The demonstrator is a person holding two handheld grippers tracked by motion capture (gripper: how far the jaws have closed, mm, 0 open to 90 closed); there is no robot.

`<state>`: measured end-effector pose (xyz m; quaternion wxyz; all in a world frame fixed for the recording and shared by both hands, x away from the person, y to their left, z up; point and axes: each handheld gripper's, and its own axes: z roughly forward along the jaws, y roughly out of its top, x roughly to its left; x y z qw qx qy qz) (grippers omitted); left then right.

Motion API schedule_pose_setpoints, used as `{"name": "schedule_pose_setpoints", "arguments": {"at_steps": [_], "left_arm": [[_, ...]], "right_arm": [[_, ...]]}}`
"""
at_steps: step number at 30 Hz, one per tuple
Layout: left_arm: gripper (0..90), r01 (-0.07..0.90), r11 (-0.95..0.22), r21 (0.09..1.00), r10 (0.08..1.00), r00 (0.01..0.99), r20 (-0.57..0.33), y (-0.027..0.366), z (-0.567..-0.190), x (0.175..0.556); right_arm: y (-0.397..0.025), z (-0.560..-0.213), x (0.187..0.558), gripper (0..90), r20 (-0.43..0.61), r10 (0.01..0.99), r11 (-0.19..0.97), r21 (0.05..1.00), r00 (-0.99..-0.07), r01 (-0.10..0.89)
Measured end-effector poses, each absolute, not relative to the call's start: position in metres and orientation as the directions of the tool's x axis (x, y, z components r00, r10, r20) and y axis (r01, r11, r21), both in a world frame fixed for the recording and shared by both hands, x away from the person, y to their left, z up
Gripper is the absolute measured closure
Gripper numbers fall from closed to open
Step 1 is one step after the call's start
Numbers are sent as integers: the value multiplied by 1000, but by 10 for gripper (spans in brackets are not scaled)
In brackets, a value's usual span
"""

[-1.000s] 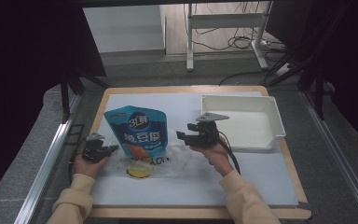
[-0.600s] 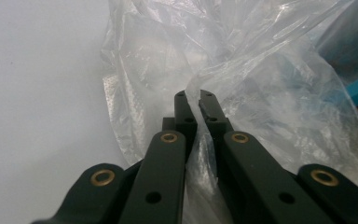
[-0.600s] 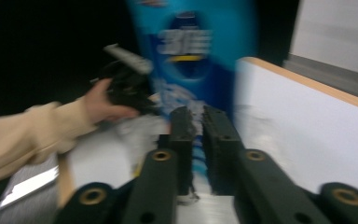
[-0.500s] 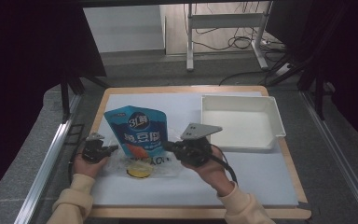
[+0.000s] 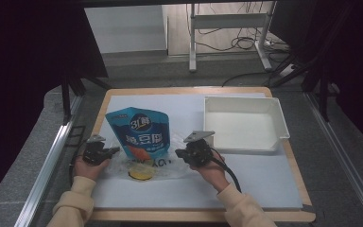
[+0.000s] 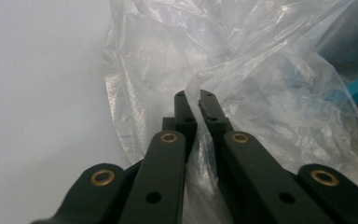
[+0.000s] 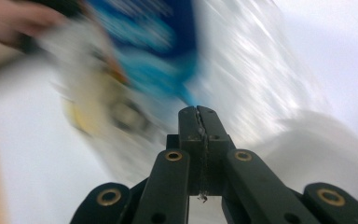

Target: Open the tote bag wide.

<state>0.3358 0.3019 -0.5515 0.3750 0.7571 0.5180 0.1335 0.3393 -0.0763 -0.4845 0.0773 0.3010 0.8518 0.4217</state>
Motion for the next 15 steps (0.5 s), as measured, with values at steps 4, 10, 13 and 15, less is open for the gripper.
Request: {"name": "schedule_pose_setpoints", "arguments": {"at_steps": [4, 10, 13, 15], "left_arm": [[895, 684, -180, 706, 885, 426, -187, 302, -551, 336], [894, 684, -179, 707, 886, 425, -187, 302, -552, 336], [894, 684, -179, 707, 886, 425, -187, 302, -552, 335], [894, 683, -180, 707, 885, 426, -186, 302, -552, 336]], "right_arm": [[-96, -511, 356, 888, 153, 649, 441, 722, -745, 533], [-105, -530, 367, 888, 199, 682, 409, 694, -704, 593], [-105, -531, 366, 888, 204, 686, 403, 693, -698, 598], [-105, -529, 365, 887, 182, 686, 415, 697, -704, 584]]}}
